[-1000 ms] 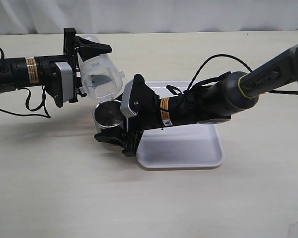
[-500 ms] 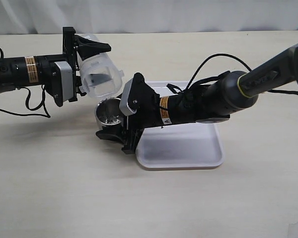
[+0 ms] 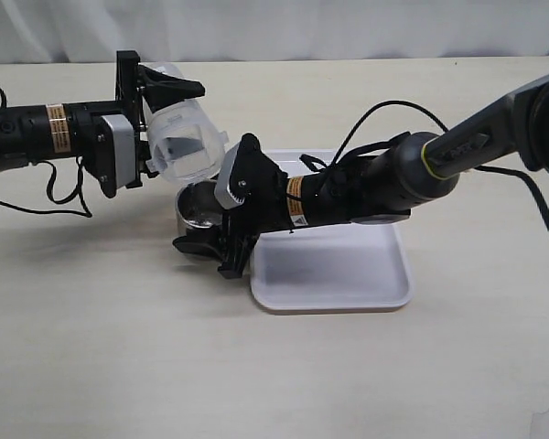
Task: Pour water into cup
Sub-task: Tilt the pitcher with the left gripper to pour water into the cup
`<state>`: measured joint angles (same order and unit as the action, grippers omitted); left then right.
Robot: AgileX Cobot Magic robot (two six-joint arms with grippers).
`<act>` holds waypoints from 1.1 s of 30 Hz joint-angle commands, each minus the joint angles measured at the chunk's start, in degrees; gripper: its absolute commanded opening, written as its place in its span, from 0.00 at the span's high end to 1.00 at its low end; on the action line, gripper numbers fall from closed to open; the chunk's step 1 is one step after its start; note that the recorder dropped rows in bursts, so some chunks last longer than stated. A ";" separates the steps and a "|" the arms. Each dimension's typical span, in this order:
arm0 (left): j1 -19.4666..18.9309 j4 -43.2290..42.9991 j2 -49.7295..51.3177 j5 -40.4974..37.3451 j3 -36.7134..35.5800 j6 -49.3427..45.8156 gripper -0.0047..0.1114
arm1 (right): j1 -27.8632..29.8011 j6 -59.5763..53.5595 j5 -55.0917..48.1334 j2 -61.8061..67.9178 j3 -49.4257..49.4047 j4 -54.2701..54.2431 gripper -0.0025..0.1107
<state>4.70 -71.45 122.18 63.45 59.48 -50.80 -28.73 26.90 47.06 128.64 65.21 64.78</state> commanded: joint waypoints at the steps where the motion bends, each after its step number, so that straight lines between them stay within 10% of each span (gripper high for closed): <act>1: 0.25 0.24 -1.02 -0.97 -0.07 -0.27 0.96 | -0.04 1.05 0.12 -0.50 0.78 -0.83 0.94; 33: 2.53 3.09 -1.02 -4.58 -0.07 -7.46 0.96 | -0.04 2.84 0.12 -0.50 0.78 0.56 0.94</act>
<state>6.82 -70.11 122.08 58.96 59.48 -57.70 -28.73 29.47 45.80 128.73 65.59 65.74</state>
